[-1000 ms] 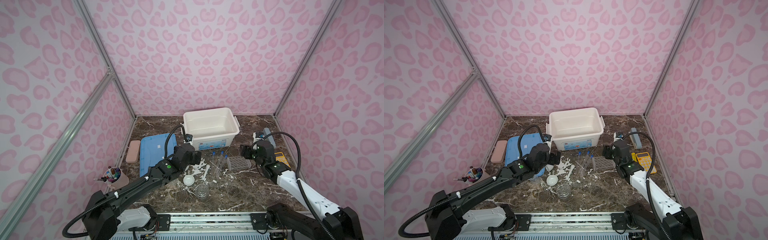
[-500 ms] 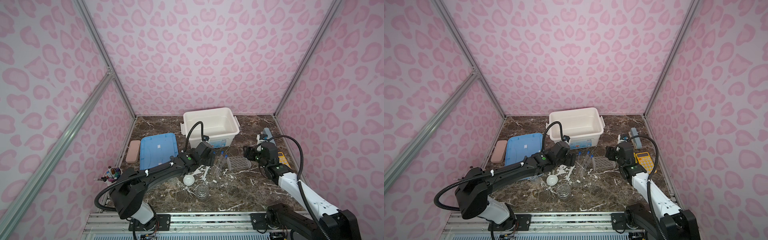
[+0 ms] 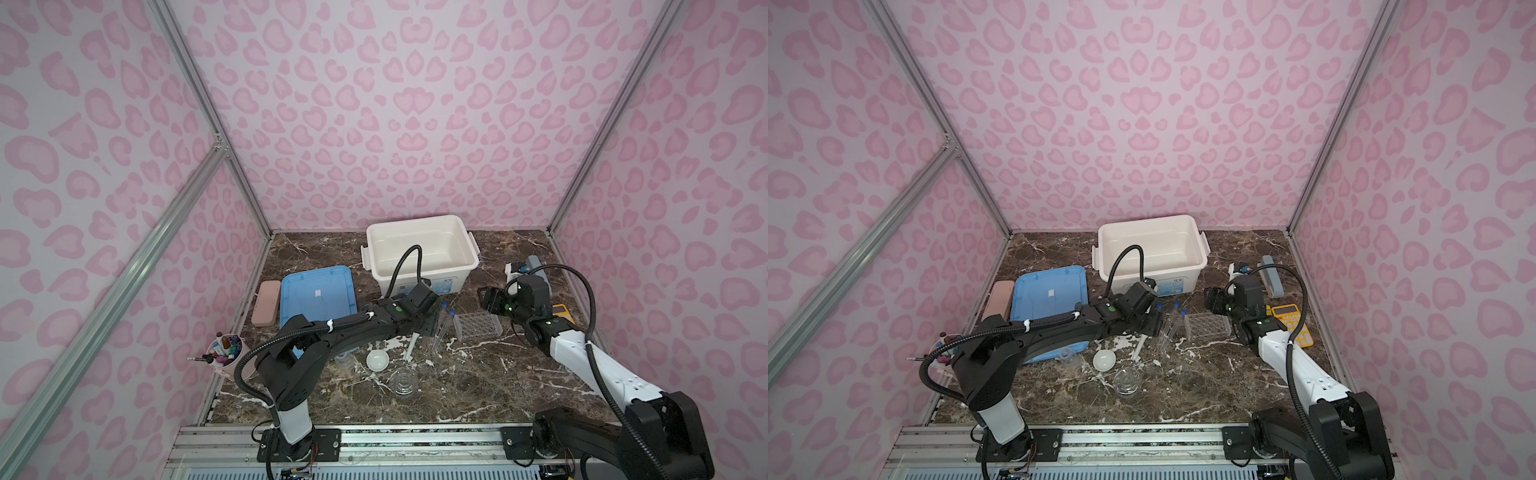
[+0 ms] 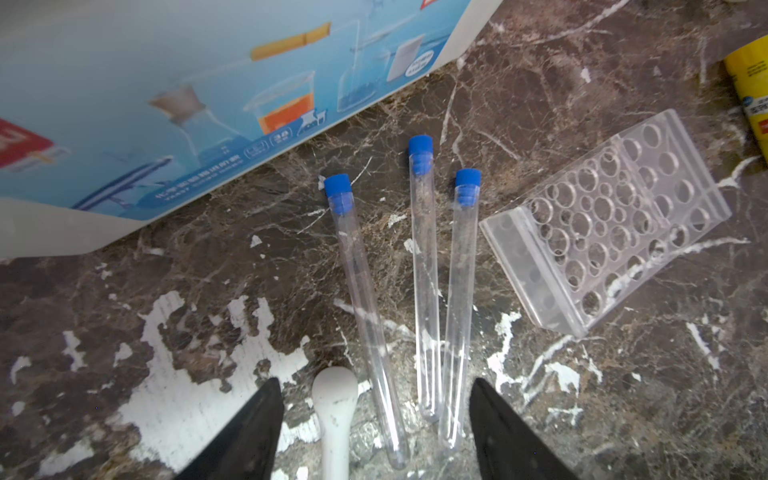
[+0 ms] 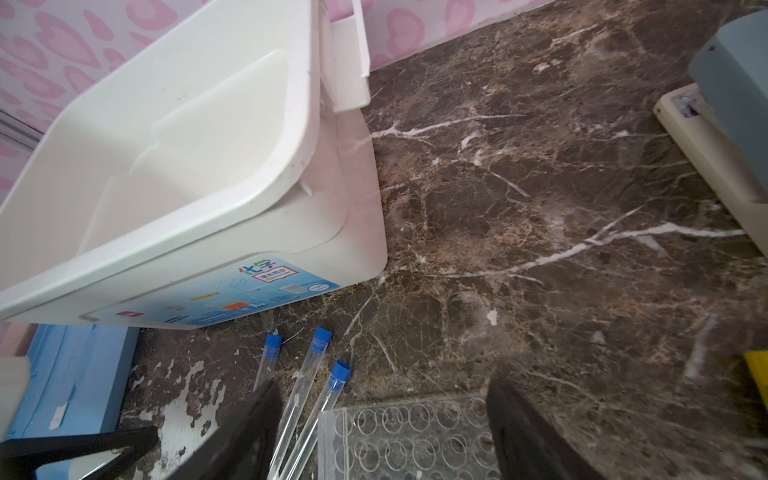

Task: Organize the chemistry lab equipment
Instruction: 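Lower left gripper and close it on one blue-capped test tube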

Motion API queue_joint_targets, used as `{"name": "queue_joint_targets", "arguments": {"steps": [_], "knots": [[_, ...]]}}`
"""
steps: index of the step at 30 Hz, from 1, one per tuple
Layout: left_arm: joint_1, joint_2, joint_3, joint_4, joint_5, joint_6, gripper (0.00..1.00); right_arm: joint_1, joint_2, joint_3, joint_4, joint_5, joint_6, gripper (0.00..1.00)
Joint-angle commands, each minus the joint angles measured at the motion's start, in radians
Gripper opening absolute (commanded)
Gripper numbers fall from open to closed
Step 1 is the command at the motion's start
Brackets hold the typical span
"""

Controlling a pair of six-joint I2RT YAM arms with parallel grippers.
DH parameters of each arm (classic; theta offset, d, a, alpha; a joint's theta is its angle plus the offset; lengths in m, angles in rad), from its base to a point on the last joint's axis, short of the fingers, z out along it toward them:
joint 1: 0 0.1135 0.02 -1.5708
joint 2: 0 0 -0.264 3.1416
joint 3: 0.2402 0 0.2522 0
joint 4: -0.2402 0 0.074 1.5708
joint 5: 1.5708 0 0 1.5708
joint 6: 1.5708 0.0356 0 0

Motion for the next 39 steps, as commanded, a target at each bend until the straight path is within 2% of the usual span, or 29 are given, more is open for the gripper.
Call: {"name": "queue_joint_targets", "arguments": {"steps": [1,11,24,39], "knots": [[0.001,0.031,0.037,-0.036,0.011,-0.015,0.69,0.001,0.003,-0.001,-0.006,-0.018,0.011,0.79],[0.001,0.128,0.120,-0.105,0.029,0.003,0.60,-0.006,-0.020,-0.019,-0.029,0.002,0.011,0.78],[0.001,0.187,0.170,-0.135,0.045,-0.013,0.50,-0.016,-0.042,-0.026,-0.049,0.008,0.009,0.79],[0.002,0.218,0.185,-0.151,0.031,-0.022,0.45,-0.016,-0.051,-0.033,-0.062,0.020,0.008,0.79]]}}
